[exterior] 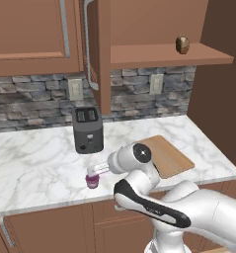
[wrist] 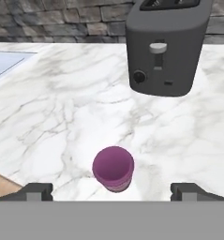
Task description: Pick the bread, place it on the cutting board, pick the jam, place it on the counter, and close the cabinet.
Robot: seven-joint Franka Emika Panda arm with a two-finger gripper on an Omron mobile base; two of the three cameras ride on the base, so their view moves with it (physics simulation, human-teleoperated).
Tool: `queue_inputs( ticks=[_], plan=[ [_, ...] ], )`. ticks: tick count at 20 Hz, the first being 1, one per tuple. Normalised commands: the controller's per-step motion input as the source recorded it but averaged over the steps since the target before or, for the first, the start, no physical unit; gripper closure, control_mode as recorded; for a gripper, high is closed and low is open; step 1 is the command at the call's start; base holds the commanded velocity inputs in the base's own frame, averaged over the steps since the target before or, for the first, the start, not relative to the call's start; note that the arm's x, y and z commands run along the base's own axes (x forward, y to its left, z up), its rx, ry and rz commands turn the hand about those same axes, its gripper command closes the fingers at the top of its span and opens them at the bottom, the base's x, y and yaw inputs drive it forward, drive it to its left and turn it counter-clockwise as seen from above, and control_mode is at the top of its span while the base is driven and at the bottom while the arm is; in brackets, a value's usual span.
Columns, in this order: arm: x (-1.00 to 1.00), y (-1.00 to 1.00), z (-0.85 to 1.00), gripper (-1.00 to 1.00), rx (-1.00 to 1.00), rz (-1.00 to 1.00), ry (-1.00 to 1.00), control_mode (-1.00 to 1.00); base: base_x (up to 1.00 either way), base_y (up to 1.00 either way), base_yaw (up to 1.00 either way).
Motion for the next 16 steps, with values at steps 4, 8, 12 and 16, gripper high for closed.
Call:
queue_inputs(
  ticks=[4, 8, 12, 16],
  plan=[
    [-0.22, -0.23, 0.06, -1.0, 0.0, 0.0, 0.0, -1.0, 0.0, 0.0, 0.0],
    [-0.25, -0.27, 0.07, -1.0, 0.0, 0.0, 0.0, -1.0, 0.0, 0.0, 0.0],
    [-0.23, -0.27, 0.05, -1.0, 0.0, 0.0, 0.0, -1.0, 0.0, 0.0, 0.0],
    [-0.19, -0.26, 0.07, -1.0, 0.0, 0.0, 0.0, -1.0, 0.0, 0.0, 0.0]
  ],
)
